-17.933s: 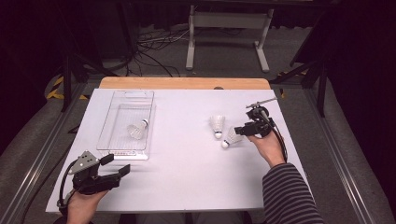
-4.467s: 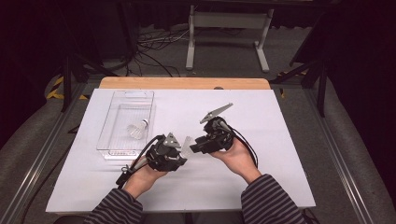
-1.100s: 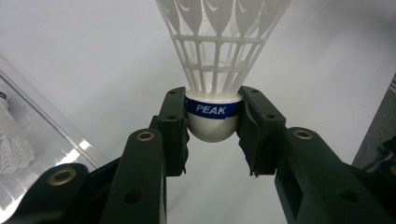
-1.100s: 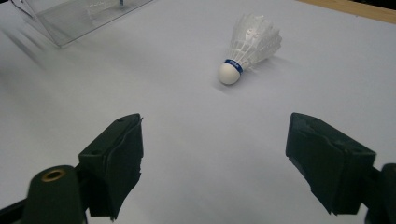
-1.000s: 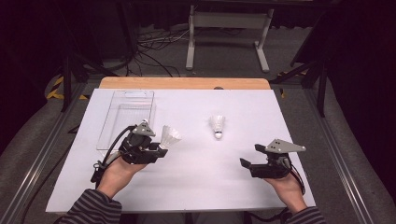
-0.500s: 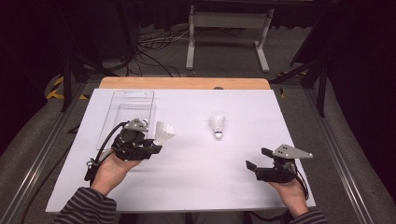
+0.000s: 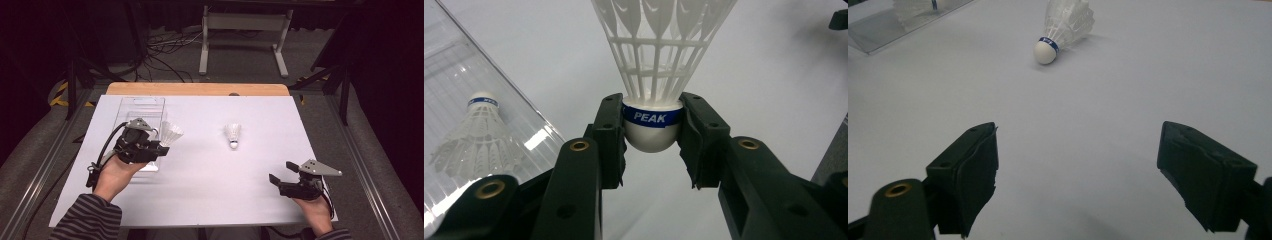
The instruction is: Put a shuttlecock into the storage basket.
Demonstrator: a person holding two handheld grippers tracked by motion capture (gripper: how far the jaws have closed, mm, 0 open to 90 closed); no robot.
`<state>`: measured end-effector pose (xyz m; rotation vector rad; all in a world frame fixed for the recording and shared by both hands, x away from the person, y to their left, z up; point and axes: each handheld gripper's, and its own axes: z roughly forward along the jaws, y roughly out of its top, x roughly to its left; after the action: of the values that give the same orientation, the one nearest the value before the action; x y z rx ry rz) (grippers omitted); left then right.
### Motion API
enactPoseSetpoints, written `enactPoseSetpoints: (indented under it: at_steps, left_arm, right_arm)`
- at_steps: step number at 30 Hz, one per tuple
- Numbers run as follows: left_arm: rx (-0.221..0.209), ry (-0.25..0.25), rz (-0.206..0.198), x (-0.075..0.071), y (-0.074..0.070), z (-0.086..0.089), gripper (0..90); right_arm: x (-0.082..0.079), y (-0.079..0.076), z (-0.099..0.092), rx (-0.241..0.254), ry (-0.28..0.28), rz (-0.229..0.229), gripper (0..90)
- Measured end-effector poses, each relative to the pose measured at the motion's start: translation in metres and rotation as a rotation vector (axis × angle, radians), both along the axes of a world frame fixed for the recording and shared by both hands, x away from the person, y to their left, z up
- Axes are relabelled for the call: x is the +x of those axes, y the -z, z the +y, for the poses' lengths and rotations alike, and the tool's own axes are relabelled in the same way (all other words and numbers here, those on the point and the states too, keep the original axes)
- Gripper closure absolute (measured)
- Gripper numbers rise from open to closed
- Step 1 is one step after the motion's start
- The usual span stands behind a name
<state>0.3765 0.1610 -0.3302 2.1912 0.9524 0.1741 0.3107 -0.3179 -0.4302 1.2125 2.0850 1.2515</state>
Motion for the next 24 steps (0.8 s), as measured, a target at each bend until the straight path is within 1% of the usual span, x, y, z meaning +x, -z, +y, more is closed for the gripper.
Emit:
enactPoseSetpoints:
  at_steps: [2, 4, 6, 8, 11, 12, 13, 14, 15, 19, 22, 24]
  left_arm:
    - [0.001, -0.012, 0.001, 0.002, -0.001, 0.0, 64.8]
    - [0.004, -0.014, 0.006, 0.005, -0.002, 0.002, 64.8]
    - [0.009, -0.026, 0.0, 0.006, -0.003, 0.003, 64.8]
    - [0.006, -0.033, 0.007, 0.008, -0.003, 0.004, 64.8]
    - [0.001, -0.046, 0.01, 0.011, -0.004, 0.007, 64.8]
    - [0.002, -0.045, 0.013, 0.011, -0.004, 0.008, 64.8]
    - [0.001, -0.055, 0.014, 0.013, -0.005, 0.009, 64.8]
    - [0.006, -0.057, 0.01, 0.014, -0.005, 0.011, 64.8]
    - [0.001, -0.062, 0.018, 0.015, -0.005, 0.011, 64.8]
    - [0.003, -0.079, 0.024, 0.02, -0.004, 0.017, 64.8]
    - [-0.001, -0.101, 0.033, 0.024, -0.003, 0.02, 64.8]
    - [0.007, -0.11, 0.033, 0.028, -0.003, 0.022, 64.8]
  right_arm:
    - [-0.001, 0.002, -0.001, 0.004, 0.001, 0.003, 16.9]
    - [0.0, 0.004, -0.001, -0.01, 0.004, 0.004, 16.8]
    - [-0.001, 0.004, -0.003, 0.006, 0.014, -0.003, 16.7]
    - [-0.002, 0.004, -0.004, 0.011, 0.019, -0.006, 16.7]
    - [-0.001, 0.005, -0.004, 0.004, 0.02, 0.0, 16.7]
    - [-0.001, 0.005, -0.004, 0.0, 0.023, 0.002, 16.7]
    - [-0.001, 0.006, -0.003, -0.001, 0.022, 0.003, 16.6]
    - [-0.001, 0.006, -0.003, -0.004, 0.022, 0.003, 16.6]
    - [-0.001, 0.006, -0.003, -0.008, 0.02, 0.004, 16.6]
    - [-0.001, 0.006, -0.002, -0.012, 0.02, 0.005, 16.6]
    - [-0.001, 0.007, -0.001, -0.013, 0.017, 0.005, 16.7]
    - [-0.001, 0.007, -0.001, -0.017, 0.016, 0.005, 16.6]
